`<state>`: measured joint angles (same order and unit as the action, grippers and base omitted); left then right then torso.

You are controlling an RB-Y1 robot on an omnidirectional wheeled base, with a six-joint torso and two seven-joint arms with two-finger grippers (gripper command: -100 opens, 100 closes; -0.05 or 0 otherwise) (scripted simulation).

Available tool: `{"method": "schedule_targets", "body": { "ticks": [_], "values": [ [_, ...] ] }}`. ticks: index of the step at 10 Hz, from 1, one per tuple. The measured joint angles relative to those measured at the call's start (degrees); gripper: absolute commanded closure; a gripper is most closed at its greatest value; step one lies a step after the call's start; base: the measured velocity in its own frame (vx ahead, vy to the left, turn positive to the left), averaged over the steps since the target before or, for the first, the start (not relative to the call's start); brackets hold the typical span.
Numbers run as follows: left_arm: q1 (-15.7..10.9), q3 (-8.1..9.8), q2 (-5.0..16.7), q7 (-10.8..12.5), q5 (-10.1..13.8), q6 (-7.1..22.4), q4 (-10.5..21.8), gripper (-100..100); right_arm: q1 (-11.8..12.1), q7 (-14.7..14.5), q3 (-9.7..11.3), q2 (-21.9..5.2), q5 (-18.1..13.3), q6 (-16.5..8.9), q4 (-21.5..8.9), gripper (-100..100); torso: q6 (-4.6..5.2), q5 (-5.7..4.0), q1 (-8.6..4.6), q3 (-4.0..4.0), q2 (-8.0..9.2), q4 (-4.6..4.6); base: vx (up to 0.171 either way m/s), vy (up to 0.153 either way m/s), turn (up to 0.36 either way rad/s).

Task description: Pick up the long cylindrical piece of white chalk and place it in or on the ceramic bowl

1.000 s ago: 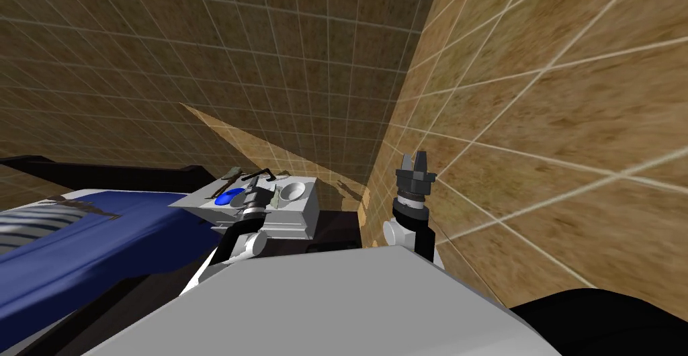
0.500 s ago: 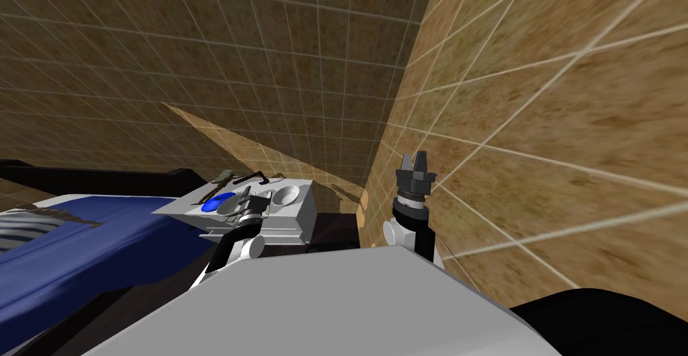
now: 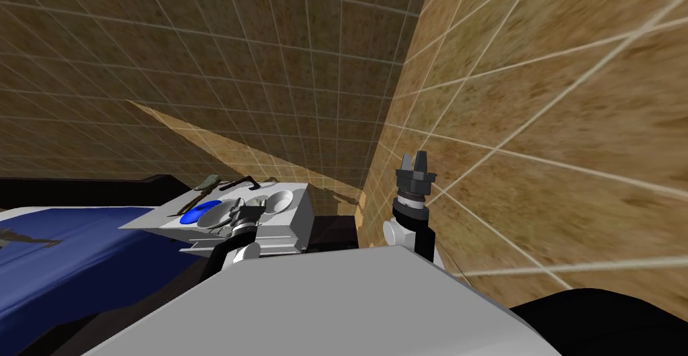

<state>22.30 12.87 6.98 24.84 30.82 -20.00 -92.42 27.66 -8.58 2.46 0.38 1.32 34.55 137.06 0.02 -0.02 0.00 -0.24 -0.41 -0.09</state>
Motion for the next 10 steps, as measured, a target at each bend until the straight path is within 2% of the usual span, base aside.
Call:
{"method": "schedule_targets", "body": {
  "ticks": [3,6,7,8,9,10],
  "values": [
    [0.79,1.19,-0.81,2.90,3.92,-0.38,2.61,-100,0.00,0.00,0.00,0.00,0.00,0.00,0.00,0,0.00,0.02,0.09,0.03,0.04,0.01,0.066,0.002,-0.054],
    [0.86,1.88,-1.50,5.10,6.80,-1.14,6.00,-100,0.00,0.00,0.00,0.00,0.00,0.00,0.00,0,-0.01,0.02,0.12,0.05,0.09,0.02,0.054,0.009,-0.042],
    [1.28,2.12,-1.05,6.24,7.91,-1.18,7.39,-100,0.00,0.00,0.00,0.00,0.00,0.00,0.00,0,-0.01,0.02,0.11,0.07,0.12,0.02,0.020,0.002,-0.003],
    [1.33,2.15,-0.99,6.56,8.04,-1.20,7.59,0,0.00,0.00,0.00,0.00,0.00,0.00,0.00,0,0.00,0.01,0.08,0.11,0.20,0.04,0.000,0.000,0.000],
    [1.32,2.15,-1.00,6.53,8.03,-1.20,7.56,-100,-0.01,0.00,0.00,0.00,0.00,0.00,0.00,0,0.00,0.01,0.07,0.15,0.26,0.06,0.000,0.000,0.000],
    [1.32,2.15,-1.00,6.53,8.03,-1.20,7.56,100,-0.01,0.00,0.00,0.00,0.00,0.00,0.00,0,0.00,0.01,0.07,0.16,0.29,0.06,0.000,0.000,0.000]
  ]
}}
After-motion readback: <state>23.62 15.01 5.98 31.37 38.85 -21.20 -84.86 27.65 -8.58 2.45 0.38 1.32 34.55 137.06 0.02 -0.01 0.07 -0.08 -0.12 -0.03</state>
